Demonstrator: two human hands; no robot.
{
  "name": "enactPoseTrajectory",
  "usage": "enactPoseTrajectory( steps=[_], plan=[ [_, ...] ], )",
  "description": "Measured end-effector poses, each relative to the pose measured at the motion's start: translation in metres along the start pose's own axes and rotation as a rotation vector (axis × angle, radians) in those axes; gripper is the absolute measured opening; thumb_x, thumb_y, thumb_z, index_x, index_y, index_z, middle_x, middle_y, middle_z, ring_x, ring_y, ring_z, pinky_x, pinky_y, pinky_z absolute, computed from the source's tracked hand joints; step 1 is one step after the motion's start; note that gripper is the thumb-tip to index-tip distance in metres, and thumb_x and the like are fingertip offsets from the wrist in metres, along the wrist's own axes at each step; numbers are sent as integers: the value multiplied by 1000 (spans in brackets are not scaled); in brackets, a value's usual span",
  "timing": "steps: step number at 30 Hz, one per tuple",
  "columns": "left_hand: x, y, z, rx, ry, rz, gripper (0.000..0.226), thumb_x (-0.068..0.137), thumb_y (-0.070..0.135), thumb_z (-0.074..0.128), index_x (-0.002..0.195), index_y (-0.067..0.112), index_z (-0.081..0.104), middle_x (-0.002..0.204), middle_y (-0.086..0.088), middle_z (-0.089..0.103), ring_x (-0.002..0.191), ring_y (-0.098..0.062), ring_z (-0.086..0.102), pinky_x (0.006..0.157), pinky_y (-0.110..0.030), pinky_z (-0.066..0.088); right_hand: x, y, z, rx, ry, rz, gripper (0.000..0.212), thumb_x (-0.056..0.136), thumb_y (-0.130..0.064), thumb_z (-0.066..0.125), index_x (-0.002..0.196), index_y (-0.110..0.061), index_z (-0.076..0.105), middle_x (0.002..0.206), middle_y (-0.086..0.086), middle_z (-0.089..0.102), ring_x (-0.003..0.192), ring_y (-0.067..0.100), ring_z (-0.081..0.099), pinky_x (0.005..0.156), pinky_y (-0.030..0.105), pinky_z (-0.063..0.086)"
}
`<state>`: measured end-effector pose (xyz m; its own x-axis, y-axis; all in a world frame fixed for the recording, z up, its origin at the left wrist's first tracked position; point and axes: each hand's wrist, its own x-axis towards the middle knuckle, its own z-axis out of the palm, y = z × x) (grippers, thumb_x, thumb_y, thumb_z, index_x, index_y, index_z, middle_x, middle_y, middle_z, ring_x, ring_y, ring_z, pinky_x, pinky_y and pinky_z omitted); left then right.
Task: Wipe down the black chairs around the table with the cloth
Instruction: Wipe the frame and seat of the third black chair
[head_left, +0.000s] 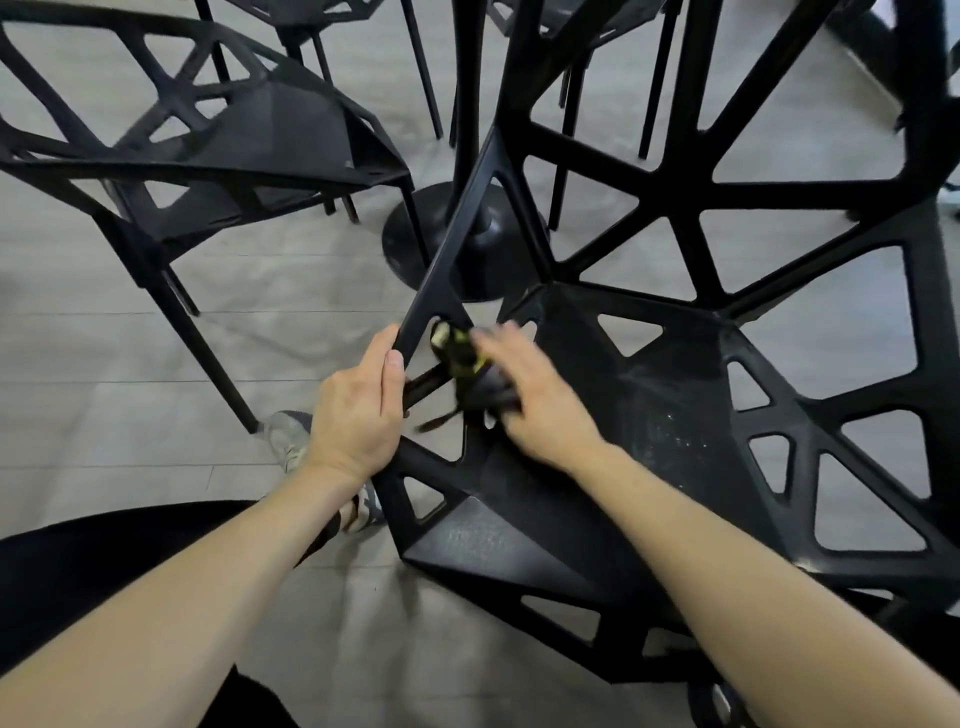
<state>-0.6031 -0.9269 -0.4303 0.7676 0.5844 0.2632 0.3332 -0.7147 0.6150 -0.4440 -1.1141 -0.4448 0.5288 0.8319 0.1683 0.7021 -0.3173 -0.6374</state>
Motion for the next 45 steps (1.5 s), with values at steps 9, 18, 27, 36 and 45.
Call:
enactPoseTrajectory(
  steps=[9, 18, 27, 36, 45],
  plan=[
    [-1, 2, -3, -42, 35, -38, 44, 113, 45, 25, 131, 29, 63, 57, -1, 57, 56, -26, 62, 64, -49, 52, -33, -22, -12, 81, -98, -52, 99, 73, 10, 60, 160, -34, 45, 161, -6, 45, 153, 11, 35, 128, 37, 30],
    [-1, 1, -4, -14, 13, -56, 35, 116, 38, 27, 94, 19, 48, 56, -3, 53, 51, -27, 51, 55, -52, 44, 145, -81, -54, 237, 498, 199, 68, 87, -15, 68, 148, -40, 53, 147, -1, 38, 137, 24, 41, 119, 49, 41],
    [-3, 6, -6, -47, 2, -25, 33, 115, 38, 27, 90, 23, 42, 59, -1, 51, 52, -25, 50, 55, -47, 38, 130, -81, -27, 46, 575, 1, 40, 97, -31, 75, 136, -26, 68, 148, 10, 41, 136, 30, 37, 115, 46, 43],
    [-3, 4, -6, -94, 44, -43, 33, 115, 33, 32, 87, 19, 44, 58, -1, 45, 51, -22, 41, 58, -41, 22, 59, -88, 15, 172, 517, -34, 48, 93, -12, 78, 139, -22, 68, 124, 4, 49, 121, 26, 53, 108, 42, 47],
    [0, 3, -5, -125, 53, -23, 34, 114, 31, 32, 87, 15, 45, 59, -1, 42, 53, -23, 44, 57, -48, 33, 68, -60, -3, 105, 389, -17, 46, 95, -20, 74, 140, -28, 64, 132, 0, 50, 123, 18, 55, 104, 40, 52]
  ],
)
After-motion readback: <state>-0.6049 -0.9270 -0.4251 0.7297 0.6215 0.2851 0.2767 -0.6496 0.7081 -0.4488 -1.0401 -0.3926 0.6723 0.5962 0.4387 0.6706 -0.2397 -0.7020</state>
